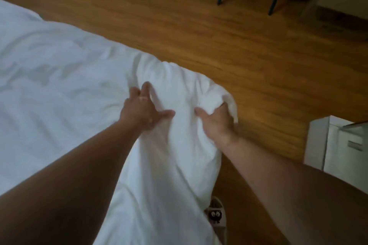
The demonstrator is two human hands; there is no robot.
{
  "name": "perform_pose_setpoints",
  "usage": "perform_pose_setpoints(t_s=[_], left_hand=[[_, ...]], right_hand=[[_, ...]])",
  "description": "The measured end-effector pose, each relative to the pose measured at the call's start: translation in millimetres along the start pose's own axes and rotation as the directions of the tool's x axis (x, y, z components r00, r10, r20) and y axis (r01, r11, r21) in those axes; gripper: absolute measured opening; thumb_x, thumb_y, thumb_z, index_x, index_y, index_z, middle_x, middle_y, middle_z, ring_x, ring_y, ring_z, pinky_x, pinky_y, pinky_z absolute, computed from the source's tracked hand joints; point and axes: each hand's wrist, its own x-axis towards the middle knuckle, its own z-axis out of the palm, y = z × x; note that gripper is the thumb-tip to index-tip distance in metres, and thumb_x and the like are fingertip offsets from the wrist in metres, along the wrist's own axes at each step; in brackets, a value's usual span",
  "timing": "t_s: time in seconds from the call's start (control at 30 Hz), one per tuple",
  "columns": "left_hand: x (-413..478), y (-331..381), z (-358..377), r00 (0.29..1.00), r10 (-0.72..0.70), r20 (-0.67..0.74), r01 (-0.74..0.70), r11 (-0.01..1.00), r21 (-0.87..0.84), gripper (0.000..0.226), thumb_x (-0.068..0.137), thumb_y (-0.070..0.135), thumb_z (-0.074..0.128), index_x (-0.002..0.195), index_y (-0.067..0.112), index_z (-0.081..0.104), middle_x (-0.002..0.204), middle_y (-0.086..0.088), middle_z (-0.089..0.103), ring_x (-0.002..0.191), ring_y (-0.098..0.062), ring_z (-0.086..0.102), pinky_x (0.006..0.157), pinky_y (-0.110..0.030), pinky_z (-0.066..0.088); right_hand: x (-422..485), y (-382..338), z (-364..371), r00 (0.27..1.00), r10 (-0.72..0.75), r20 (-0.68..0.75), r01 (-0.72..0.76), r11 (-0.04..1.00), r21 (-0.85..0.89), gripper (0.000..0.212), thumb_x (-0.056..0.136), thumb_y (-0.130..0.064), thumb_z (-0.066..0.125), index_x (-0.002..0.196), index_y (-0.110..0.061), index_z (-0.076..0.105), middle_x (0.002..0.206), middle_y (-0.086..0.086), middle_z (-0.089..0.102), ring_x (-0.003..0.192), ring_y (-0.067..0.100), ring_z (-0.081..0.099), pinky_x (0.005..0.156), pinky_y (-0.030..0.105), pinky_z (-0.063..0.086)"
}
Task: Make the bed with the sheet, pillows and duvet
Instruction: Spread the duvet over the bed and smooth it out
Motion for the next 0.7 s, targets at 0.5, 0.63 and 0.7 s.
perform_pose_setpoints(t_s=[0.5,0.63,0.7], left_hand=[[8.0,6.2,68.8,0.982,0.141,-0.127,-0.094,0.943,0.318,0.078,0.092,0.079,0.008,0.156,0.039,-0.010,0.167,-0.002,-0.008,0.152,-0.031,-0.015,0.117,-0.066,-0.002],[-14.8,8.6,68.6,0.965,0.240,-0.107,-0.196,0.929,0.315,0.081,0.094,0.075,0.016,0.159,0.026,0.015,0.167,-0.008,0.008,0.153,-0.034,-0.001,0.119,-0.063,0.000],[-56.8,-1.6,82.5,0.922,0.373,-0.105,-0.326,0.892,0.312,0.077,0.096,0.068,0.029,0.156,0.019,0.029,0.165,-0.013,0.018,0.153,-0.035,0.011,0.117,-0.065,0.012]], right_hand=[[125.9,-31.7,-62.0,0.904,-0.427,-0.017,0.338,0.738,-0.585,0.059,0.093,-0.037,0.056,0.143,-0.009,0.043,0.151,0.015,0.038,0.137,0.036,0.037,0.109,0.046,0.038],[61.9,-94.7,41.2,0.508,-0.761,0.403,0.858,0.408,-0.311,0.060,0.088,-0.062,0.042,0.141,-0.035,0.046,0.152,0.003,0.043,0.142,0.027,0.035,0.114,0.047,0.026],[56.6,-59.4,46.9,0.503,-0.635,0.587,0.856,0.273,-0.439,0.064,0.091,-0.071,0.037,0.150,-0.046,0.029,0.163,-0.006,0.022,0.151,0.020,0.016,0.120,0.048,0.014]])
